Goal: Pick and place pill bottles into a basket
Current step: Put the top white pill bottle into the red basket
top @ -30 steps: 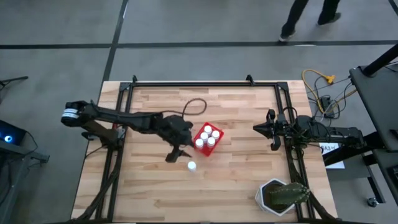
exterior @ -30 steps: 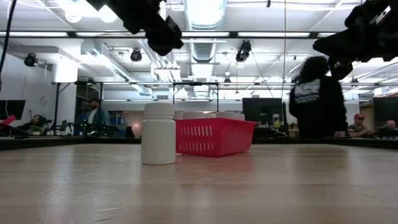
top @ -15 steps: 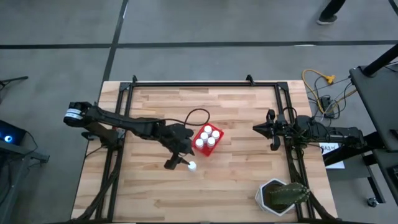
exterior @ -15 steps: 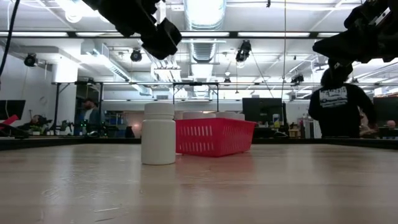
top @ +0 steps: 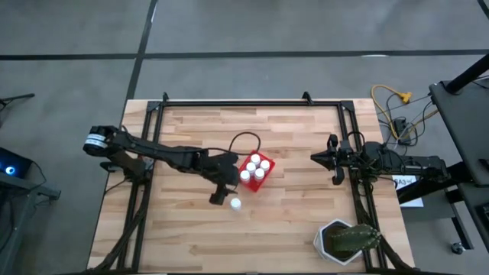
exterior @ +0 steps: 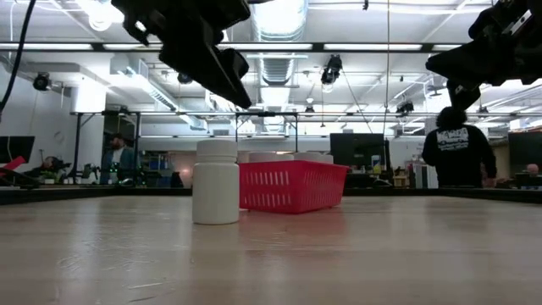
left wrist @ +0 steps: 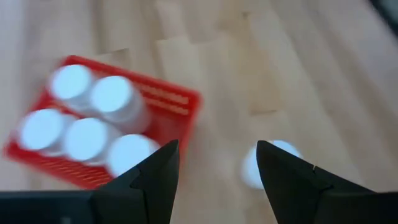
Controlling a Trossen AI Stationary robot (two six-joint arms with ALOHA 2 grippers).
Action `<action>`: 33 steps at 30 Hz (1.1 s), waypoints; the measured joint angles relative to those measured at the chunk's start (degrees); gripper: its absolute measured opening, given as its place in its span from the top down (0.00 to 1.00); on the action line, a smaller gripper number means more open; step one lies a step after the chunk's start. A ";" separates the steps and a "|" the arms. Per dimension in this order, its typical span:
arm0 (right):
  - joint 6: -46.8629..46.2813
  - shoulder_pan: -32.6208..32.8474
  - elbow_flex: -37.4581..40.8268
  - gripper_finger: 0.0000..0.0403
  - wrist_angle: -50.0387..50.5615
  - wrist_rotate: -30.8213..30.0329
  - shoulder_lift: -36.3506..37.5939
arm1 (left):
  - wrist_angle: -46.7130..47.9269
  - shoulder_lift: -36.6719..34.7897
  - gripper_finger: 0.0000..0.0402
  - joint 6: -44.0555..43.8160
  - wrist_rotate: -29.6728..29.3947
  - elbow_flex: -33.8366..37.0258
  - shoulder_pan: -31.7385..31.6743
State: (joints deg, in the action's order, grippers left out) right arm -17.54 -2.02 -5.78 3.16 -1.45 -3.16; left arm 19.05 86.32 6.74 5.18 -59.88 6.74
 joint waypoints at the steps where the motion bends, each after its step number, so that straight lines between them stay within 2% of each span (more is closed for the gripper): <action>1: 0.02 0.00 0.00 0.93 0.00 0.00 0.00 | -0.03 -0.01 0.51 0.08 -1.44 0.00 -0.25; 21: 0.17 0.00 0.00 0.93 -0.13 -0.02 0.00 | -1.98 2.60 0.51 0.14 -6.81 0.33 -5.92; 27: 0.03 0.00 0.00 0.93 -0.15 -0.02 0.00 | -6.22 2.60 0.51 0.00 -6.22 0.61 -7.40; 33: -0.03 0.00 0.00 0.93 -0.24 -0.02 0.00 | -6.60 2.60 0.51 -0.32 -5.07 1.56 -7.82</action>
State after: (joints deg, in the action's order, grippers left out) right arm -17.56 -2.02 -5.78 2.92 -1.48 -3.16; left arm 12.44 88.92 6.42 0.12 -58.31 -1.08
